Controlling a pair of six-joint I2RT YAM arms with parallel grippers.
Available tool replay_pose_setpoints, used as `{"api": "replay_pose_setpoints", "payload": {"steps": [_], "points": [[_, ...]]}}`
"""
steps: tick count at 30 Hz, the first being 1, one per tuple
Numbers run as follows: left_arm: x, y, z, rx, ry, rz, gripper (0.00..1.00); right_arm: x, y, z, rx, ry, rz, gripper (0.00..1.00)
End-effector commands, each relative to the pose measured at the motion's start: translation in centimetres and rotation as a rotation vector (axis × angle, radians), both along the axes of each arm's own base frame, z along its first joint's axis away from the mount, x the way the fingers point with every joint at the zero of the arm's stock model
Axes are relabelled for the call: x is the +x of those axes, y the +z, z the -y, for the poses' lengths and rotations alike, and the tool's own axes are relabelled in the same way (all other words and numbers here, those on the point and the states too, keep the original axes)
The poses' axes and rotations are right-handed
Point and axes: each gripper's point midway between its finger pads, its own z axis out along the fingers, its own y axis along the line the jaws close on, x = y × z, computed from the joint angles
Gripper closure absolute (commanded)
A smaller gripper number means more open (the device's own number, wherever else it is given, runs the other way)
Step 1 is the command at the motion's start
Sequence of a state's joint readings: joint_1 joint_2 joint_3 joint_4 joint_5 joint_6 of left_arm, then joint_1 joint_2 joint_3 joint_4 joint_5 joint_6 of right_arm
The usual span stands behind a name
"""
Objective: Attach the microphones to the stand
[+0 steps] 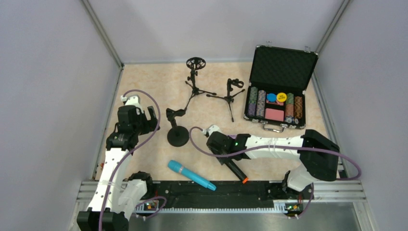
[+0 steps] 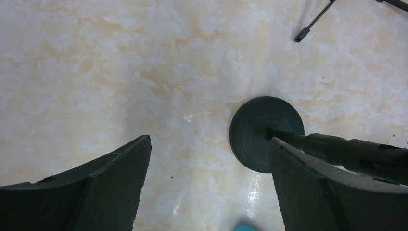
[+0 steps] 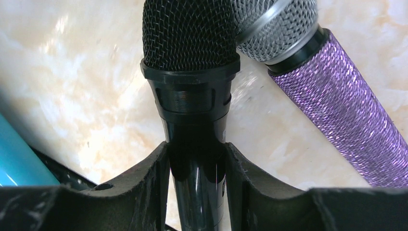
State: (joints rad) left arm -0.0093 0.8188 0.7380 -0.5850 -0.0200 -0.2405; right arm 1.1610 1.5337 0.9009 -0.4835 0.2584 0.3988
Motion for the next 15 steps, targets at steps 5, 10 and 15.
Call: {"api": "replay_pose_setpoints", "payload": {"steps": [5, 10, 15], "points": [[0.3, 0.6, 0.0, 0.002, 0.001, 0.032, 0.05, 3.3, 3.0, -2.7, 0.153, -0.165, -0.039, 0.91], [0.3, 0.6, 0.0, 0.001, -0.001, 0.031, 0.05, 3.7, 2.6, -4.1, 0.159, -0.150, -0.061, 0.85], [0.3, 0.5, 0.0, 0.000, -0.002, 0.031, 0.05, 4.3, 2.3, -4.4, 0.131, -0.126, -0.043, 0.61]]}}
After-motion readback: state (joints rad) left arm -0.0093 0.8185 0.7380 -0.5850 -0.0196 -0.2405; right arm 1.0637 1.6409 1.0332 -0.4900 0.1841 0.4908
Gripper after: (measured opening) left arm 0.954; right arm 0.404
